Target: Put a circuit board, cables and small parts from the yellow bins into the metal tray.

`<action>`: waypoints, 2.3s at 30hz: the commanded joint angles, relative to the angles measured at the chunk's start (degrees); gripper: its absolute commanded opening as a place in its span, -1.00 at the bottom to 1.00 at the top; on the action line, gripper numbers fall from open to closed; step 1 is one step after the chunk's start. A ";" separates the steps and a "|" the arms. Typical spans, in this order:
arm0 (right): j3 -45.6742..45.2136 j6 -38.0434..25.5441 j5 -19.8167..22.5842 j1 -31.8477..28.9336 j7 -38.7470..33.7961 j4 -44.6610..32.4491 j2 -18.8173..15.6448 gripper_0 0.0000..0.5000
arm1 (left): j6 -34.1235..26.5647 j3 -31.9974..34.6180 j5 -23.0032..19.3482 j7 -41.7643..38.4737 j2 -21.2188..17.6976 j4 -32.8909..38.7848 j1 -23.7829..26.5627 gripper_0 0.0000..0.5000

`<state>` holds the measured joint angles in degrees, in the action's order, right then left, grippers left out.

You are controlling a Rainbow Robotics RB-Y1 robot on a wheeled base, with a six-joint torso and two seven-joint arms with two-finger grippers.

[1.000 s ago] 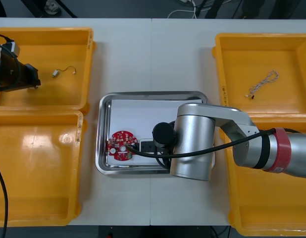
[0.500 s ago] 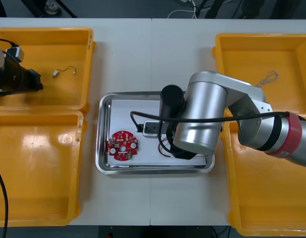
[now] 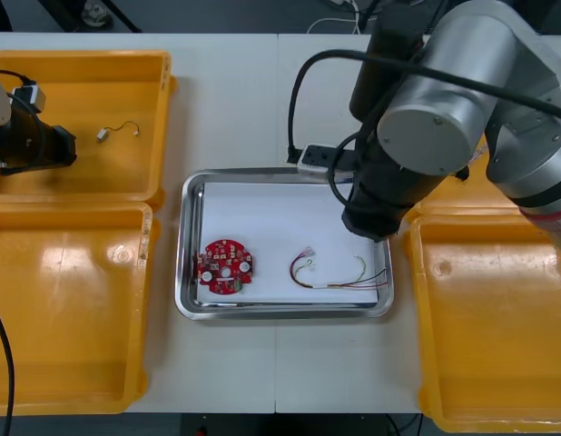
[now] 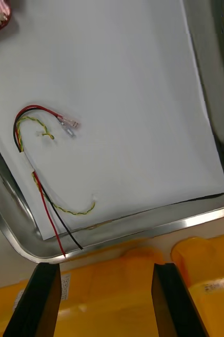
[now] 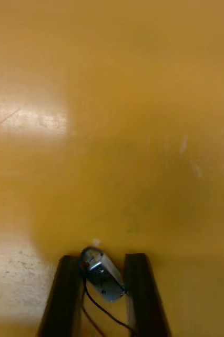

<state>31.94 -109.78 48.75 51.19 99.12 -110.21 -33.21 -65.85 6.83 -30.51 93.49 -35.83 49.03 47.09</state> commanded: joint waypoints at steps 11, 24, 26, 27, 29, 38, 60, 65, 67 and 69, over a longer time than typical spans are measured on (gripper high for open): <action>-17.35 -0.22 1.53 0.14 -2.17 -1.23 -3.97 1.00 | -4.28 1.35 0.36 6.53 -2.40 1.69 2.74 -1.00; -30.27 -0.22 1.97 0.14 -3.23 9.23 -9.07 1.00 | -24.15 5.48 5.99 4.68 -2.58 15.13 2.57 -1.00; -31.23 -0.22 0.74 0.14 -3.23 10.19 -9.59 1.00 | -26.26 5.92 6.08 4.33 -2.58 16.63 2.48 -1.00; -31.85 -0.22 -0.23 0.23 -3.32 10.81 -9.95 1.00 | -27.57 6.27 6.08 4.16 -2.49 17.86 2.30 -1.00; -32.55 -0.22 -1.55 0.40 -3.58 12.04 -10.21 1.00 | -29.51 6.71 6.17 3.63 -2.40 20.41 1.60 -1.00; -34.84 -0.22 -7.79 5.06 -4.63 24.17 -9.68 1.00 | -38.82 6.71 5.46 1.08 -1.43 32.89 -2.09 -1.00; -38.09 -0.22 -20.88 8.49 -7.53 37.18 -8.28 1.00 | -44.15 -4.63 2.91 -22.21 6.56 57.85 -8.24 -1.00; -38.70 -0.22 -24.84 12.88 -8.33 44.91 -5.64 1.00 | -44.15 -10.60 1.95 -29.86 7.27 60.84 -8.77 -1.00; -38.97 -0.22 -26.42 14.73 -8.41 47.63 -4.76 1.00 | -44.15 -12.45 1.33 -32.32 7.53 61.63 -8.86 -1.00; -39.23 -0.22 -27.48 15.96 -8.76 50.10 -4.06 1.00 | -44.15 -14.12 0.36 -34.78 7.62 62.07 -8.86 -1.00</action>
<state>-5.12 -109.81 22.76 61.66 92.73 -61.91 -38.73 -109.59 -4.58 -28.77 68.97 -29.25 108.39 38.58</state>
